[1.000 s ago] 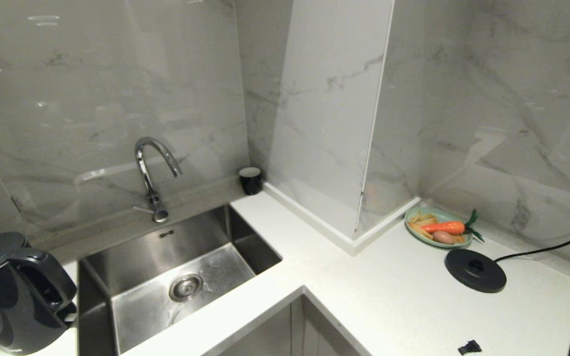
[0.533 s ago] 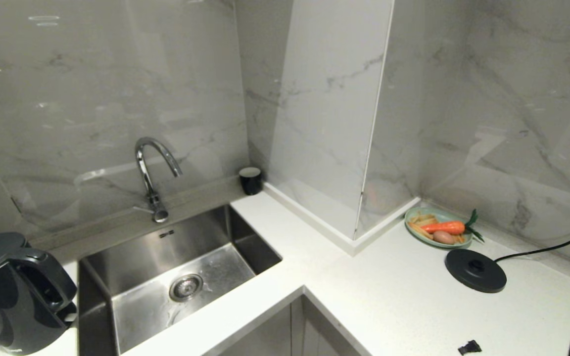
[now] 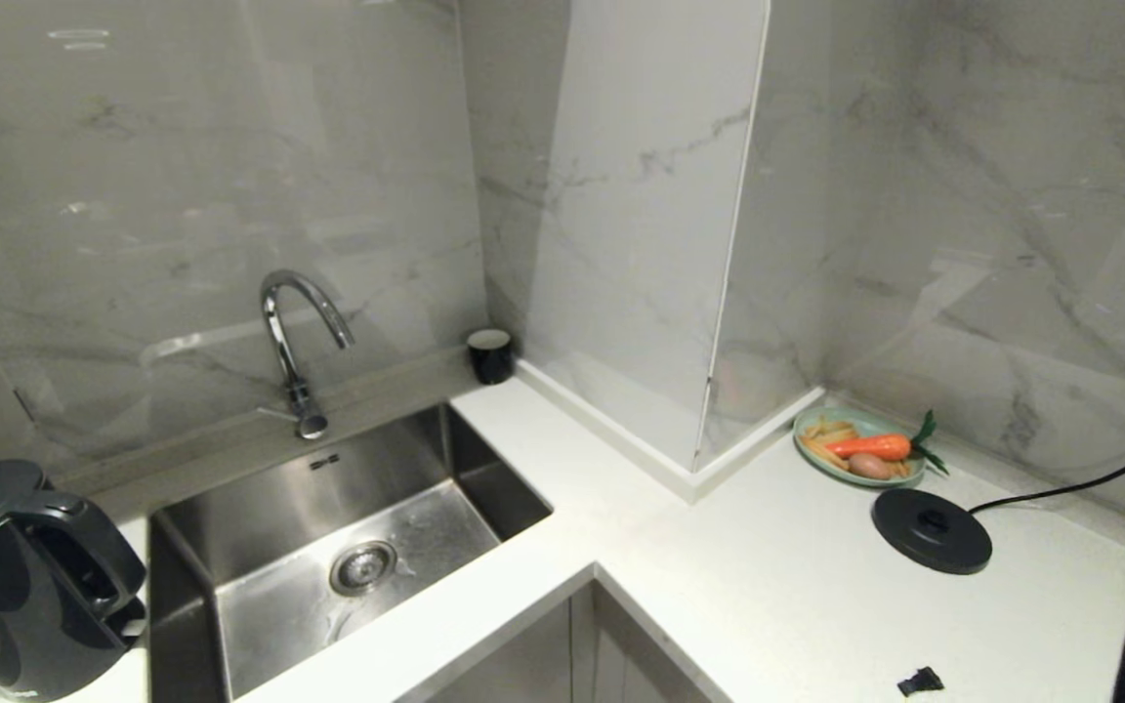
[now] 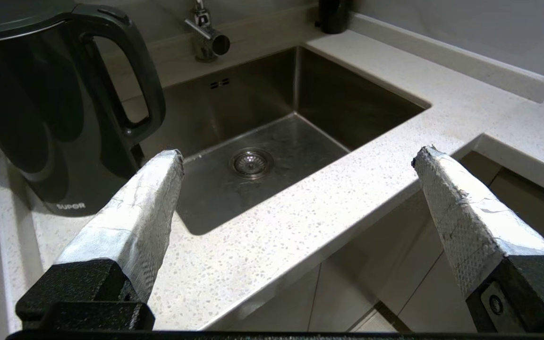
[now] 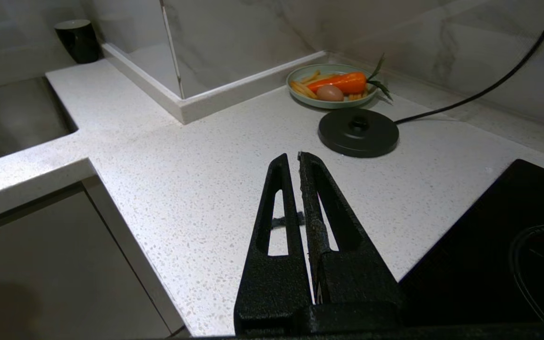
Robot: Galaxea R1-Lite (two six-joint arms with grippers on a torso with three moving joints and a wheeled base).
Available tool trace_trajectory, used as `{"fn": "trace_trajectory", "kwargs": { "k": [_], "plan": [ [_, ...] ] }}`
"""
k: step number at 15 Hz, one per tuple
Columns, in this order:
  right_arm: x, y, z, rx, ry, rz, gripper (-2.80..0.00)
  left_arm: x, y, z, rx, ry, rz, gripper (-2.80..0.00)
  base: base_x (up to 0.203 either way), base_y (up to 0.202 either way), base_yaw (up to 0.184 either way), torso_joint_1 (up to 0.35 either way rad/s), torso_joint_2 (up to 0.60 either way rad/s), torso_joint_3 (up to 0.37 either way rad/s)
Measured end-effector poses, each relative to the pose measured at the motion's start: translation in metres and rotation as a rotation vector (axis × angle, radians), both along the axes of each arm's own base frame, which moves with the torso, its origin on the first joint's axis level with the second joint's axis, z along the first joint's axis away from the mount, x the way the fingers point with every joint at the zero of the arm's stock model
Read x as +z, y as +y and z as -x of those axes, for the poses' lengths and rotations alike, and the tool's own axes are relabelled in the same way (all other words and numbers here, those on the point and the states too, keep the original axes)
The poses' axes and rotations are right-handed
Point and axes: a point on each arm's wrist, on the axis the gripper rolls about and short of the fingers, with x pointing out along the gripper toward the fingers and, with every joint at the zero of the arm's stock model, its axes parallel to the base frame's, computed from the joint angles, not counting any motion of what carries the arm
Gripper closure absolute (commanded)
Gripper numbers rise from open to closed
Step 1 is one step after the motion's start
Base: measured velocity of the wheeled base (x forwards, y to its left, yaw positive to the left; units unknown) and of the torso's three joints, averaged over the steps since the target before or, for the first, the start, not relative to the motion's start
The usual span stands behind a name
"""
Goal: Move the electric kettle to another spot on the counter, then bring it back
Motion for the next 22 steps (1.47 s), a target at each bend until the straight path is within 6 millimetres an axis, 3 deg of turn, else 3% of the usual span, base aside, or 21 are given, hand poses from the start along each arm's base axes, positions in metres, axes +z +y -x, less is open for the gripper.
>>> {"fn": "trace_trajectory", "kwargs": {
  "k": [22],
  "plan": [
    [0.0,0.0,0.0,0.0,0.0,-0.001,0.0,0.0005,-0.0001,0.0001,-0.005,-0.001,-0.005,-2.8,0.002,0.007,-0.17,0.003,0.0,0.004]
  ]
}}
